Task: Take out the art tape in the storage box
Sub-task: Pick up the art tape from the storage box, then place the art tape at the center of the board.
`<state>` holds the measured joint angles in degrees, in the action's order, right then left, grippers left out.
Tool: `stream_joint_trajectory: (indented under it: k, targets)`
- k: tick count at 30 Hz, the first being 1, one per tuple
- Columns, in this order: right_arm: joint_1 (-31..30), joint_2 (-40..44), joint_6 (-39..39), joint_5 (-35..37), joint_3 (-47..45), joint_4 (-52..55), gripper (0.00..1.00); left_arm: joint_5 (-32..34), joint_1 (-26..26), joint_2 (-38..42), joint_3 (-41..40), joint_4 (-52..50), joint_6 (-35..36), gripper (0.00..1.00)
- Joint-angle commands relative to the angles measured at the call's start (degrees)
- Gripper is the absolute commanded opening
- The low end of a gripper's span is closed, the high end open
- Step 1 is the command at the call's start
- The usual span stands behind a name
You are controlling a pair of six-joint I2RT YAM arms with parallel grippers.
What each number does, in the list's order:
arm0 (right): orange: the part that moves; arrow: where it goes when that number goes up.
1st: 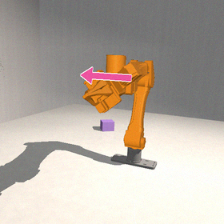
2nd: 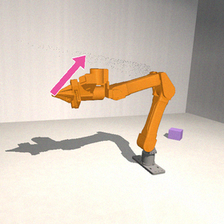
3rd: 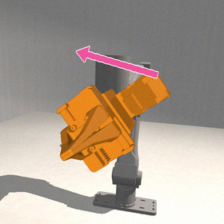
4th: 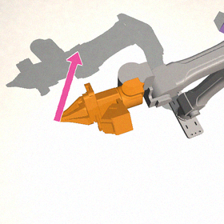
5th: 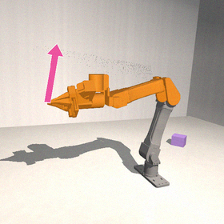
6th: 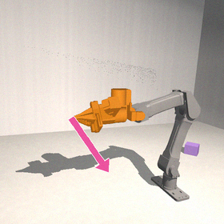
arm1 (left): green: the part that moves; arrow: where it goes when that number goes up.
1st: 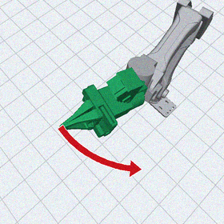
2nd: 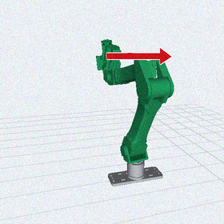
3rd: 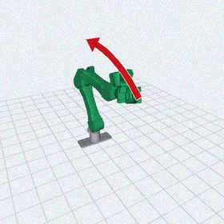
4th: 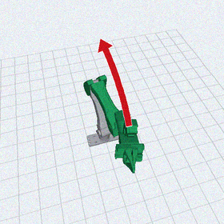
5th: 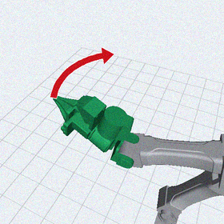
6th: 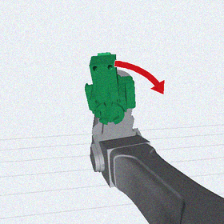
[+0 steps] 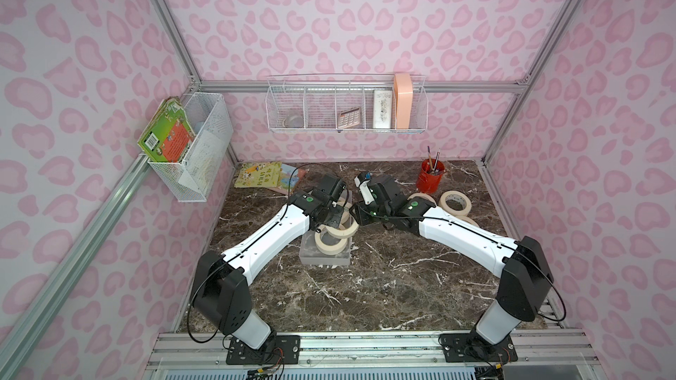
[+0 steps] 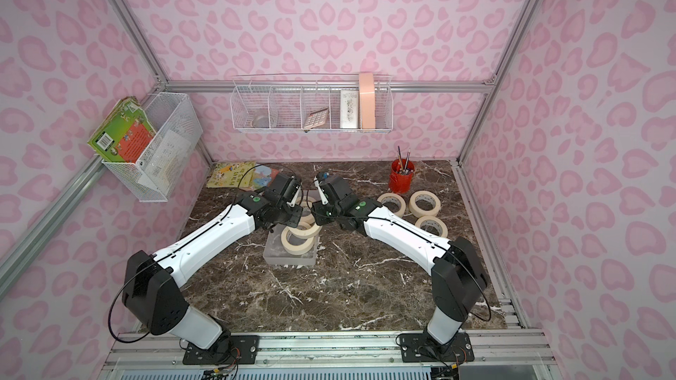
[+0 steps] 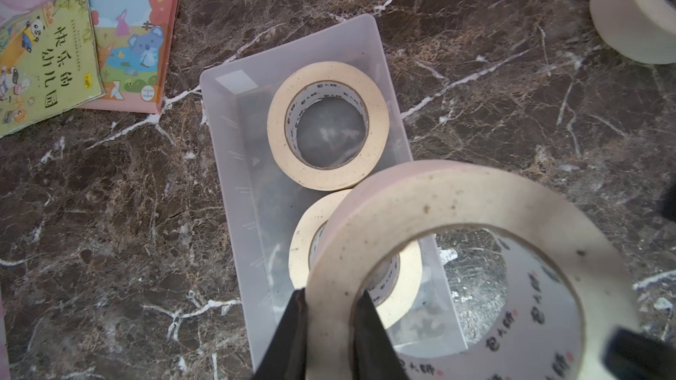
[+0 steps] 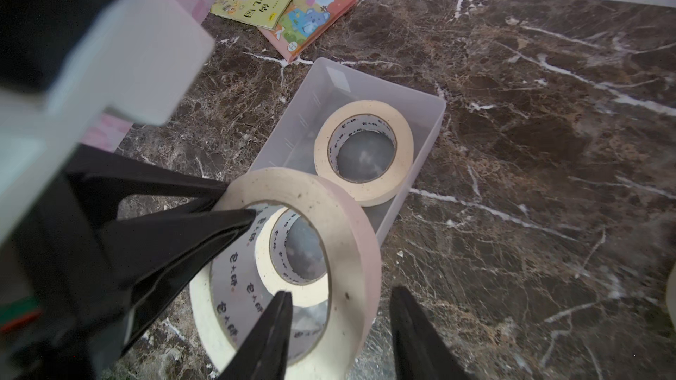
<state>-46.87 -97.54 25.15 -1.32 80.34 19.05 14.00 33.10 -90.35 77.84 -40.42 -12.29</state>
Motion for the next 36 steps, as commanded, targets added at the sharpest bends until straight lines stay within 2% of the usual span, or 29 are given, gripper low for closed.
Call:
stream_joint_trajectory:
  k: [1,4,5,7,9,10,12,13,17,18,19,21,26,32,36]
  targets:
    - [0.04,-1.79,0.3,-0.25,1.09,-0.7,0.46,0.15,0.45,0.1,0.79,0.77,-0.88,0.0]
    - [0.11,-3.3,0.31,-0.2,1.75,-0.6,0.45,0.24,0.82,0.67,0.62,0.91,-0.98,0.0]
    - [0.12,-3.65,0.38,-0.1,1.92,-0.55,0.41,0.16,0.91,0.77,0.56,0.96,-1.02,0.0]
    - [0.2,-3.89,0.47,0.74,2.11,-0.27,0.25,0.13,1.0,0.93,0.55,0.96,-0.99,0.0]
    - [0.2,-3.63,0.57,1.79,2.12,0.06,0.06,0.15,1.0,1.25,0.38,0.93,-1.01,0.15]
    - [0.29,-3.5,0.5,2.45,2.2,0.26,0.02,0.02,1.0,1.43,0.25,1.11,-1.06,0.18]
    - [0.78,-3.36,0.37,3.51,2.43,1.08,0.0,-0.6,1.0,2.16,-0.3,2.15,-0.95,0.24]
    - [1.05,-3.29,0.39,3.97,2.54,1.53,0.0,-1.16,1.0,2.59,-0.54,2.65,-0.77,0.3]
    - [2.6,-2.28,0.2,5.88,1.45,2.45,0.0,-6.45,1.0,4.49,-1.17,4.97,-0.15,0.8]
    - [3.07,-1.8,0.29,6.38,0.66,2.63,0.0,-8.54,1.0,5.32,-1.55,5.9,-0.1,0.91]
    - [3.61,-1.23,0.44,6.59,-0.27,2.66,0.0,-10.28,0.96,6.06,-1.84,6.73,-0.11,0.98]
    - [5.36,0.64,0.93,6.8,-3.79,2.66,0.0,-13.81,0.82,7.95,-2.49,8.17,-0.23,0.98]
    - [10.64,7.52,2.34,8.8,-14.59,2.81,0.0,-15.56,-0.38,11.62,-4.77,8.43,-0.3,0.97]
    - [18.58,15.23,3.11,10.53,-27.49,3.23,0.0,-15.31,-2.64,13.31,-12.33,7.44,-2.4,0.84]
    - [24.81,17.13,2.32,9.77,-33.27,0.73,0.0,-15.65,-4.03,13.87,-17.22,7.93,-4.39,0.76]
